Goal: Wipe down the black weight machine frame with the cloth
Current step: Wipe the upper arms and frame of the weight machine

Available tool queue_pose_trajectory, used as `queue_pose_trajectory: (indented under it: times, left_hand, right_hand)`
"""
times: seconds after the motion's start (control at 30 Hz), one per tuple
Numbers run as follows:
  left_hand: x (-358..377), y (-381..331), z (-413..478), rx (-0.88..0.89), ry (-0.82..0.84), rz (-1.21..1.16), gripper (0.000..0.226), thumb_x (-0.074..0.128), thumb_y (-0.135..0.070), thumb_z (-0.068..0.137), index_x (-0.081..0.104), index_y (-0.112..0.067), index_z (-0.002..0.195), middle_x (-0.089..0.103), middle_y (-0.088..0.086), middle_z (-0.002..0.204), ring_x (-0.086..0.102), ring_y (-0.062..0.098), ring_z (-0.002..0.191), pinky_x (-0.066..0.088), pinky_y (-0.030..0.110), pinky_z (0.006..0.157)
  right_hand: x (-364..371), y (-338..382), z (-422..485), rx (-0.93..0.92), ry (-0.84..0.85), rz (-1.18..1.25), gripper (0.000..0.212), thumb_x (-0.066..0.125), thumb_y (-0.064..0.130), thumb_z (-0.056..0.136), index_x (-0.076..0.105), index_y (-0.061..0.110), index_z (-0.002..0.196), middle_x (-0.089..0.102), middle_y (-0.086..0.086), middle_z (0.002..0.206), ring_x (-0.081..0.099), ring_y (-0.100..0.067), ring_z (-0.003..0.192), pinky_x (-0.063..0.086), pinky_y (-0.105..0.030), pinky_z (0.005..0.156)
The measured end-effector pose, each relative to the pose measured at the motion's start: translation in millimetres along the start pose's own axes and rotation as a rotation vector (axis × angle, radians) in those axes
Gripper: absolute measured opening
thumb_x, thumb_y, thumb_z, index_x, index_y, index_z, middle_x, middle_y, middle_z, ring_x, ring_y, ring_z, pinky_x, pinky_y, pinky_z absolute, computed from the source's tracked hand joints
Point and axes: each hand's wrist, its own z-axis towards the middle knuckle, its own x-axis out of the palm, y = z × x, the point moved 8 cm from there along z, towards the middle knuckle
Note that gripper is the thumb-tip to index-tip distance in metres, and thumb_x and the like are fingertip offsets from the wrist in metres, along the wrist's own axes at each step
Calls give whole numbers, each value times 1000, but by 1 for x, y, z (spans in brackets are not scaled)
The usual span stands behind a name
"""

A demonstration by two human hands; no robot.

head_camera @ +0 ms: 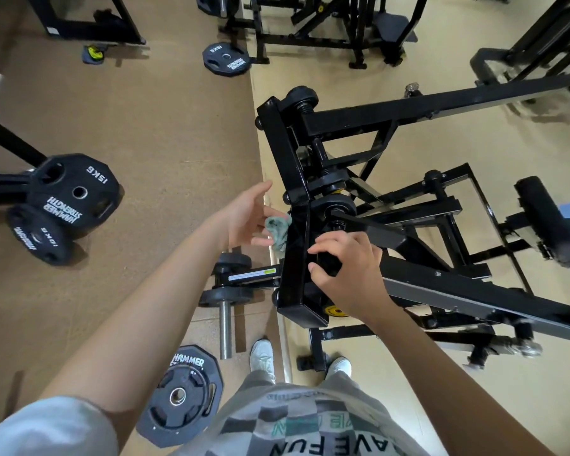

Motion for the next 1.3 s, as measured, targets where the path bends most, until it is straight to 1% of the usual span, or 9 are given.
queue_pose_trajectory:
  times: [0.13,0.33,0.43,0.53,0.73,0.83,0.97,1.1,1.3]
  left_hand:
    - [2,10,0,-24,53,-29,90,35,-79,91,69,-2,122,67,10,101,67,19,82,61,31,71]
    - [16,48,-16,-76,217,-93,86,31,-80,91,77,-9,105,71,11,99,67,23,86,57,33,77]
    - [14,56,-21,-74,253,-152,88,35,-78,91,72,-4,119,68,15,110,64,26,96,55,36,86]
    - [8,54,-16,-78,219,-224,90,39,-75,89,64,1,131,64,20,121,62,30,105,48,41,98]
    - [3,33,-4,-93,94,-281,94,46,-74,84,56,2,140,59,22,134,61,35,115,49,44,101]
    - [6,30,0,-92,83,-335,96,47,-74,84,53,2,142,51,22,147,54,36,127,34,47,119]
    - [11,43,-1,-102,126,-372,92,45,-73,86,57,1,140,58,20,138,58,33,121,26,48,123]
    - [14,59,-17,-116,208,-367,92,43,-72,88,55,1,142,56,21,140,51,33,129,25,50,123]
    - [20,64,-29,-122,274,-388,92,45,-71,88,52,2,144,55,23,142,51,35,132,26,51,123]
  right_hand:
    - [-2,-1,-1,-11,-39,46,18,68,41,80,73,36,96,64,25,112,48,-10,113,27,-39,95]
    - [-4,-2,-4,-44,-85,95,21,65,41,80,75,32,97,66,22,113,48,-10,111,18,-28,90]
    - [-3,-1,-5,-57,-87,93,23,62,44,82,75,32,97,67,22,114,50,-12,111,16,-24,88]
    - [-3,-1,-5,-55,-86,121,30,57,48,82,75,31,97,67,21,114,50,-12,111,23,-32,95]
    - [-4,-4,-5,-38,-105,176,27,59,47,81,75,31,96,67,22,112,48,-10,110,29,-40,101]
    - [-4,-3,-6,-46,-113,187,25,59,46,81,75,30,94,68,22,111,50,-11,109,31,-41,100]
    - [-5,-3,-6,-54,-129,175,17,67,37,81,75,30,93,68,22,111,51,-12,109,26,-34,95]
    - [-6,-4,-5,-52,-130,172,15,67,36,82,75,31,93,68,22,111,51,-10,109,21,-27,91]
    - [-6,-2,-6,-51,-127,183,15,67,36,81,76,31,92,68,23,109,51,-8,108,29,-35,94]
